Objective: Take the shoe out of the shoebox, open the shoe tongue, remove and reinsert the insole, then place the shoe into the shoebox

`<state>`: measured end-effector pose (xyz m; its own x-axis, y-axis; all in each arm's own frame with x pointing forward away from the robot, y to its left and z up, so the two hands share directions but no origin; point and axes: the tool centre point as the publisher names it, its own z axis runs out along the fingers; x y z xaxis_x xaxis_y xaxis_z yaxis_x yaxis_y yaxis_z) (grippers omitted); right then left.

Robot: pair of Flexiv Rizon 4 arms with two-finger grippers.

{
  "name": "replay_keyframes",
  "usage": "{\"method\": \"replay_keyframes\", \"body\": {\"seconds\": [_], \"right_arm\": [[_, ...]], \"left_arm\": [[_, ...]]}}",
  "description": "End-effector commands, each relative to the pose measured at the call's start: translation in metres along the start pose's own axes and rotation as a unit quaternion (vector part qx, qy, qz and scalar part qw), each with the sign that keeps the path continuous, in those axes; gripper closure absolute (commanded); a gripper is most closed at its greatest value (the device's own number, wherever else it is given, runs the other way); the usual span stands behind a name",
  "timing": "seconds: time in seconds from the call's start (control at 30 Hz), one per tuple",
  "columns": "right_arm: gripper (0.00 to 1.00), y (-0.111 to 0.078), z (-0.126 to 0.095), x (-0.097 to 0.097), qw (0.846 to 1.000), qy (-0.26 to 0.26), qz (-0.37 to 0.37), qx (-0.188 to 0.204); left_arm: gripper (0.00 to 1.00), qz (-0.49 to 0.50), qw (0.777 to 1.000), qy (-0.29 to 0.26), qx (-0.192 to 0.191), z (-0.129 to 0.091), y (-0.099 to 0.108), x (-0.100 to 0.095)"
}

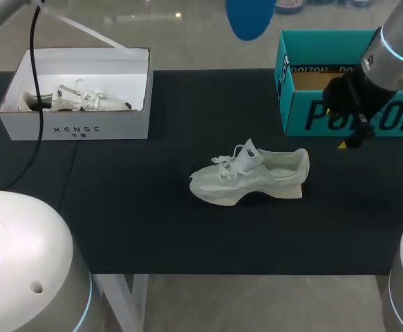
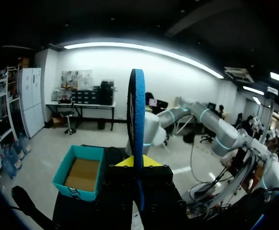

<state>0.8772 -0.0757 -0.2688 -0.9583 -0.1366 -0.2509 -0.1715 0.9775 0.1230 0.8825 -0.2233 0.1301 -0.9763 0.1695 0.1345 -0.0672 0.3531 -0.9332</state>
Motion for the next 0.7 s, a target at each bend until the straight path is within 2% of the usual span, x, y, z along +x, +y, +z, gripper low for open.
{"method": "replay_keyframes", "body": {"seconds": [0.03, 0.23, 0.7], "right_arm": [[0.0, 0.0, 0.0, 0.001, 1.0, 0.0, 0.0, 0.001], [0.0, 0.0, 0.0, 0.001, 1.0, 0.0, 0.0, 0.001], [0.0, 0.052, 0.013, -0.009, 0.999, 0.03, -0.007, -0.034]], "left_arm": [[1.0, 0.0, 1.0, -0.001, 0.0, 0.0, 0.001, 0.001], [1.0, 0.0, 1.0, -0.001, 0.0, 0.0, 0.001, 0.001], [1.0, 0.0, 1.0, -0.001, 0.0, 0.0, 0.001, 0.001]]}}
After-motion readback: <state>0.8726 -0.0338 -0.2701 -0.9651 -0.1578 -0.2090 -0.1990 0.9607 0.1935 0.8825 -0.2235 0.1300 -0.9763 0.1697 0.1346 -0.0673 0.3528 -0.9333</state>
